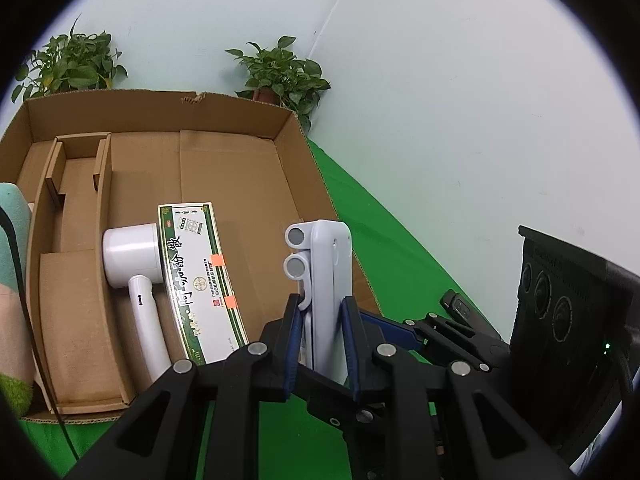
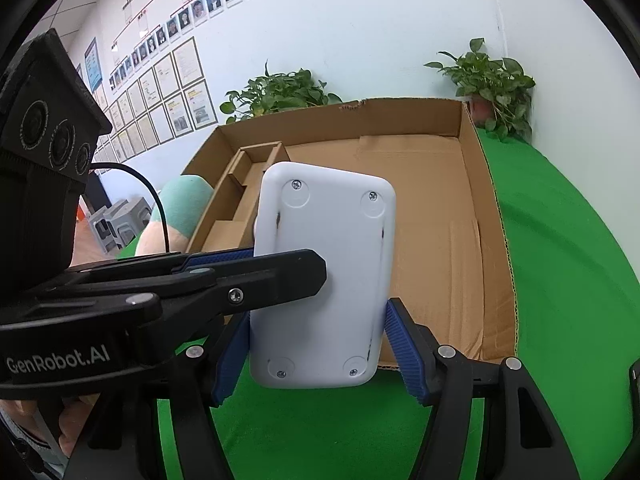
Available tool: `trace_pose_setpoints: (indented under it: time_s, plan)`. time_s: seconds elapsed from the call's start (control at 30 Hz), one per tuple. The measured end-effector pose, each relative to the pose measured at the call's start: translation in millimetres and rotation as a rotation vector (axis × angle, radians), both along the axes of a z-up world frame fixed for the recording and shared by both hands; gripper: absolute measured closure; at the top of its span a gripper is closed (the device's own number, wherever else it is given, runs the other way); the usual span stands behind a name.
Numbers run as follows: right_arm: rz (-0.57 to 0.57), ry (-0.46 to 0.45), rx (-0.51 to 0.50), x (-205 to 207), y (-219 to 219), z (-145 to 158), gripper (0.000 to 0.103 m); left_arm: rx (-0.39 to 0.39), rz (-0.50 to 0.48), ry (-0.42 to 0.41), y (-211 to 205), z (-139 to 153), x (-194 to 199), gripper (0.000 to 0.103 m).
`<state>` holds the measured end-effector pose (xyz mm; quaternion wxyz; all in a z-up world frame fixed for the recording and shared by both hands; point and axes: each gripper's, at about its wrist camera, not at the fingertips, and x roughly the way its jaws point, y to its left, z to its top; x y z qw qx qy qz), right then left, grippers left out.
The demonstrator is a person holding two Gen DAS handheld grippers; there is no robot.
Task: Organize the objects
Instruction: 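Carry the white device over the box beside the medicine box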
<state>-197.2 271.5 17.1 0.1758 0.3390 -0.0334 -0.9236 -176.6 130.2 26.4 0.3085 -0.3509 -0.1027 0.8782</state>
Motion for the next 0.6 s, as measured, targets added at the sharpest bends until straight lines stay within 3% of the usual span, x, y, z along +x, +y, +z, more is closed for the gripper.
trace_pose_setpoints:
  time_s: [0.37,0.6]
  plan:
    - [-0.009,-0.032,0.004,-30.7,16.5,-4.7,0.040,0.012,-0.004,-0.009,13.7,-4.2,-22.6,0.085]
    - [-0.014,-0.101,0.004,-49.0,19.0,-24.5,0.040,-0.010,0.009,-0.053,21.6,-22.3,-42.5,0.085]
